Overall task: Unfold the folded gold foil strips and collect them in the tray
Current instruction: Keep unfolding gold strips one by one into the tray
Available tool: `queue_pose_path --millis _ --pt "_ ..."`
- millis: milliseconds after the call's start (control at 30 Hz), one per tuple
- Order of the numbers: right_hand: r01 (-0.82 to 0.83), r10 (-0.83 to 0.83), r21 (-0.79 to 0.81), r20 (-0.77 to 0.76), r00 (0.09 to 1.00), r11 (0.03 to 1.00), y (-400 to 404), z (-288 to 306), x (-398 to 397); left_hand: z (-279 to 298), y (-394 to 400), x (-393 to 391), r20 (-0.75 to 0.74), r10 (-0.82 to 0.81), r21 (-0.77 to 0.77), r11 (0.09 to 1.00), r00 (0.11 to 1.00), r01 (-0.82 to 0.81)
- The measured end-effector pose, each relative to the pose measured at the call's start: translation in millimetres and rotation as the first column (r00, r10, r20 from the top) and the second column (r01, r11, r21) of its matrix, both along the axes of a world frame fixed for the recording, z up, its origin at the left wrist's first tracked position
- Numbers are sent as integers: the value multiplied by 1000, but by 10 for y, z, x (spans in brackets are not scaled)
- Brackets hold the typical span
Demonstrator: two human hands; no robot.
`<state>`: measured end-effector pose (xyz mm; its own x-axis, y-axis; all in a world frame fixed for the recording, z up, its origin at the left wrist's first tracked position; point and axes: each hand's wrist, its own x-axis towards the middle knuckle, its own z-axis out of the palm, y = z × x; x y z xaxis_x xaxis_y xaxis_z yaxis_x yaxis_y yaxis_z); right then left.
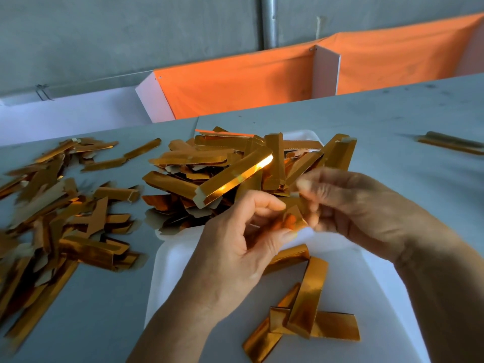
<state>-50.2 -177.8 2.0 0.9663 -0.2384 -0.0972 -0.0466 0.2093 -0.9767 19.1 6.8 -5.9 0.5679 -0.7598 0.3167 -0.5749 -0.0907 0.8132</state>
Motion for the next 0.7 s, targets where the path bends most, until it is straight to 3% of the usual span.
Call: queue_pose_path --millis 33,67,133,167,233,333,467,567,700 --pt "201 -201 -37 23 979 979 -46 -28 18 -6 -7 -6 11 6 46 999 1000 -6" --pt "425 -421 -114 58 905 898 -102 -56 34 -15 -14 -11 21 1 94 996 1000 -3" --pt "726 -731 -387 166 662 569 -225 -108 47 -41 -25 -13 37 -30 189 982 999 23" --pt "738 -775 -529 216 594 419 -255 -130 54 -51 -30 -13 43 -46 248 968 998 34" --pt "606 -729 -743 242 640 284 -238 -167 72 -74 -39 -25 33 -77 391 919 996 59" --pt "261 -600 -927 50 799 271 -88 -208 134 -124 -49 -34 24 -84 519 853 996 60" --pt "-52 -617 -978 -168 769 202 -29 -183 152 -157 -48 7 37 7 456 890 999 -23" --pt "-134 -600 -970 -231 766 202 -42 -203 160 -186 -46 19 106 40 436 896 994 -82" --pt "-78 -559 -971 -195 806 226 -55 -221 189 -172 -45 10 190 87 362 920 978 -152"
